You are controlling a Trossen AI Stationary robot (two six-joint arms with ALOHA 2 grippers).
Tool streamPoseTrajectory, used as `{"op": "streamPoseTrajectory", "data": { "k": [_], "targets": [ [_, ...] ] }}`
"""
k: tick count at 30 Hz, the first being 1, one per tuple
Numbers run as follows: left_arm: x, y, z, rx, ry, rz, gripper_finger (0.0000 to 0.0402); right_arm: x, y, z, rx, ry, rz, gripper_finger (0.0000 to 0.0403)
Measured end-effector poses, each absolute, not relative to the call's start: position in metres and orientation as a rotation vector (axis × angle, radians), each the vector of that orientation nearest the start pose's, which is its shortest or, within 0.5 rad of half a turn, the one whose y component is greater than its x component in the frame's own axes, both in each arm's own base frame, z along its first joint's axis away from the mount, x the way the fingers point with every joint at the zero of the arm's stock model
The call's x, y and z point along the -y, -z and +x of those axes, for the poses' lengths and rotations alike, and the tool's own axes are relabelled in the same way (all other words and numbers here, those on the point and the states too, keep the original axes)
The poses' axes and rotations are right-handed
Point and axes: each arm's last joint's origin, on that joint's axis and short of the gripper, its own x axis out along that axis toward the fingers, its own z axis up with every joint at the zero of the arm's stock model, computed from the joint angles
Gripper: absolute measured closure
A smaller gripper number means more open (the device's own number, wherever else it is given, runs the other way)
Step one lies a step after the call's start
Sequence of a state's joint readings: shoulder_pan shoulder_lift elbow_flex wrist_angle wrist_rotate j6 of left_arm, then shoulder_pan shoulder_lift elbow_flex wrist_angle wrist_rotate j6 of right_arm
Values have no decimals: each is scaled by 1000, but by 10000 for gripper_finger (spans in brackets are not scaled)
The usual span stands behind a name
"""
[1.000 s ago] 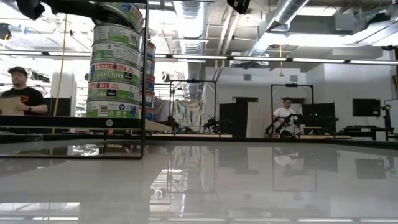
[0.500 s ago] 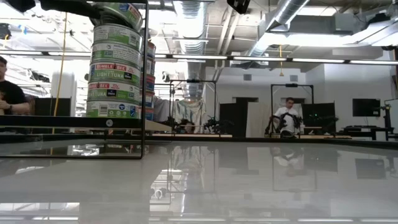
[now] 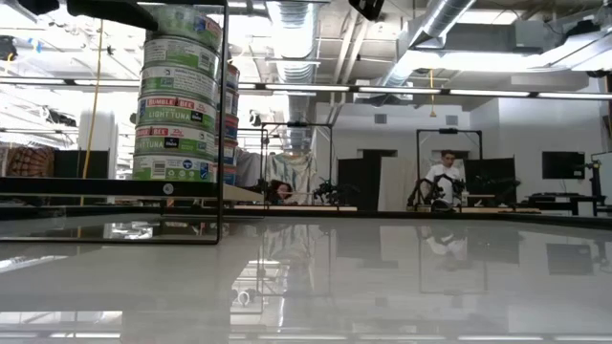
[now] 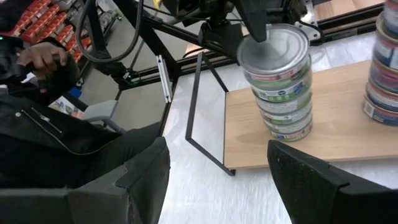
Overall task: Stack canned seafood by type on shelf
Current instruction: Stack the blue-pink tuna can on top of the other blue-pink tuna can on the shelf
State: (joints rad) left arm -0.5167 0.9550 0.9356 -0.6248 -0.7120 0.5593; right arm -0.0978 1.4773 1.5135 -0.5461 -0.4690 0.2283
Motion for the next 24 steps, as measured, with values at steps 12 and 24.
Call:
{"op": "streamPoseTrajectory", "data": {
  "k": [12, 24],
  "targets": [
    [76, -327, 172, -497, 21, 800, 125, 13, -386, 317, -586, -308, 389, 110],
    [86, -352, 171, -240, -63, 307, 125, -63, -288, 290, -1102, -128, 421, 111]
  ]
}}
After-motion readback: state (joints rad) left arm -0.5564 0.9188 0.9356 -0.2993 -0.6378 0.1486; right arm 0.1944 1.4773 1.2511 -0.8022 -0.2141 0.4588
